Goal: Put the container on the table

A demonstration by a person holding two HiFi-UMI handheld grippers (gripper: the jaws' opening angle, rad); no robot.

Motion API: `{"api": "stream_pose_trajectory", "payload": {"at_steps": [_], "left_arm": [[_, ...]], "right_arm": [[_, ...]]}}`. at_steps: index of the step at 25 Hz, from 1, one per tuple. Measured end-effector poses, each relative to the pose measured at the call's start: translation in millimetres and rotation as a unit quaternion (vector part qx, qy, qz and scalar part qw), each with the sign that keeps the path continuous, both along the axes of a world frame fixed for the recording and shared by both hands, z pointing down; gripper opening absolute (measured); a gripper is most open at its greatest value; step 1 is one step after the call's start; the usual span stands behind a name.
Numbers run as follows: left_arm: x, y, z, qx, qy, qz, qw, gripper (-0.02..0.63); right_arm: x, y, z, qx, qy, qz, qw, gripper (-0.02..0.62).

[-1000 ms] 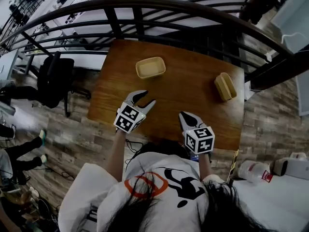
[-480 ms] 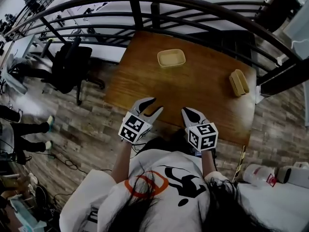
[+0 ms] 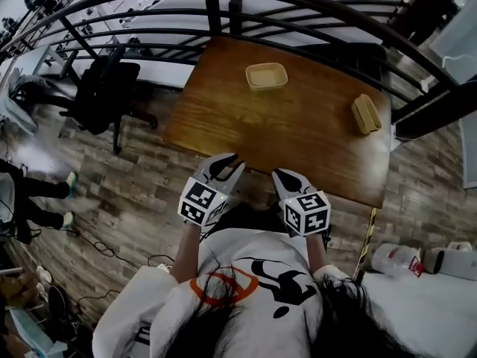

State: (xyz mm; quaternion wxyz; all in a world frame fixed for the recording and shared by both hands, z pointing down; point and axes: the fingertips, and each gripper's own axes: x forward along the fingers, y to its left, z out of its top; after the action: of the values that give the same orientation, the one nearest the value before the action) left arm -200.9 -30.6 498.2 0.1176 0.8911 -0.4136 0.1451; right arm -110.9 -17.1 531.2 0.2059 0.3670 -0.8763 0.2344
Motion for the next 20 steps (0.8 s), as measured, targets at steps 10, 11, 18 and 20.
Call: {"api": "stream_pose_trajectory", "payload": {"at_steps": [10,11,18,20], "left_arm": [[35,26,-11,0.016,0.012,0.01,0.9998,0.045],[40,28,-11,0.015,0.01,0.01,0.9998,0.045],[97,68,-25,0.022,0.012,0.016,0.9996,0.045],[117,83,-28,0.025,0.012,0.016,0.9995,0.045]], "right_arm": [[22,16,-11,0.014,0.0,-0.003,1.0,0.02],[27,19,-11,0.014,0.0,-0.002,1.0,0.02],[84,63,-15,0.014,-0.01,0.007,1.0,0.02],[101,76,-15,0.016,-0.014,0.006,1.0,0.02]]}}
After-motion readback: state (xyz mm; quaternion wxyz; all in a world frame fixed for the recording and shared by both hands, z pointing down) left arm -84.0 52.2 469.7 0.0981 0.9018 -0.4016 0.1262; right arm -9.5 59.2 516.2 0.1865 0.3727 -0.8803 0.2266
